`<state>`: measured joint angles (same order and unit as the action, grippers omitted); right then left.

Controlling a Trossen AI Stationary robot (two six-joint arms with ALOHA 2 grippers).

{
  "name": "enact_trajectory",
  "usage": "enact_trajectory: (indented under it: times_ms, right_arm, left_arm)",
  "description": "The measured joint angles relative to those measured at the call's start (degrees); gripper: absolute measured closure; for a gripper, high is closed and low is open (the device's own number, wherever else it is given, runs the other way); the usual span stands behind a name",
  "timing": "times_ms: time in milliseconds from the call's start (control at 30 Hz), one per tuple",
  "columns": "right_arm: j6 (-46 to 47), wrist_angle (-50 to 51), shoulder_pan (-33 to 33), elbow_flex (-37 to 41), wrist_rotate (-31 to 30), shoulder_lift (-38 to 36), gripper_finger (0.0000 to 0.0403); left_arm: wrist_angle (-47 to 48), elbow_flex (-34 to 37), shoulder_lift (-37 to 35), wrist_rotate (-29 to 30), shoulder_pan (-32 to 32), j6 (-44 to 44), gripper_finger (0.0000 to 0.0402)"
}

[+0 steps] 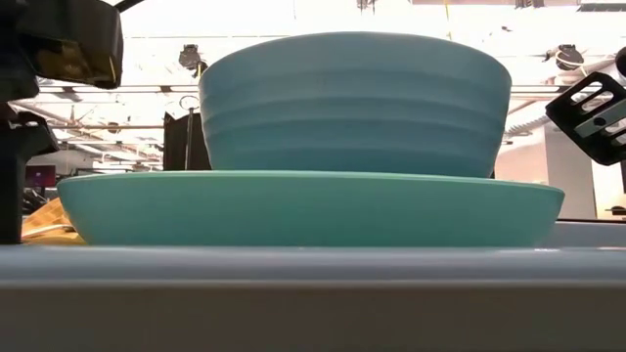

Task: Set up tray
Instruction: Adjust the yellow table napkin on the blue tray

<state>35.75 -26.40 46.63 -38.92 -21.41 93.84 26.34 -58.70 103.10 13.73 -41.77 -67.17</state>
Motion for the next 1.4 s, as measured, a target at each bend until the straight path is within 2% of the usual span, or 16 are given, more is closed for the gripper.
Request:
enact_trajectory:
  times_ms: [267,467,667,833,1100,1200,1400]
  right_arm:
    - [-0.05,-0.02,0.0,0.0,-0.04,0.0,0.0403]
    - [-0.44,-0.06,0.0,0.0,-1.17,0.0,0.0403]
    - [-0.48,-0.08,0.0,0.0,-1.27,0.0,0.0403]
    - [-0.47,-0.08,0.0,0.0,-1.29,0.0,0.0403]
    - [-0.46,-0.1,0.0,0.02,-1.29,0.0,0.0403]
    - [-0.46,-0.18,0.0,0.02,-1.27,0.0,0.0403]
    - [-0.46,-0.39,0.0,0.02,-1.27,0.0,0.0403]
  left_arm:
    - [0.53,-0.17,1.85,-0.36,0.51,2.1,0.0326]
    - [-0.65,-0.15,1.96,-3.8,0.6,2.97,0.0393]
    - [-1.05,-0.14,2.06,-7.96,-0.26,4.89,0.0396]
    - [-0.89,-0.13,2.07,-8.92,-1.09,8.22,0.0397]
    - [-0.95,-0.03,0.97,-16.81,-2.22,5.12,0.0398]
    - [-0.83,0.08,0.46,-16.94,-3.01,5.58,0.0398]
    - [1.01,0.0,0.32,-16.59,-3.9,0.96,0.0396]
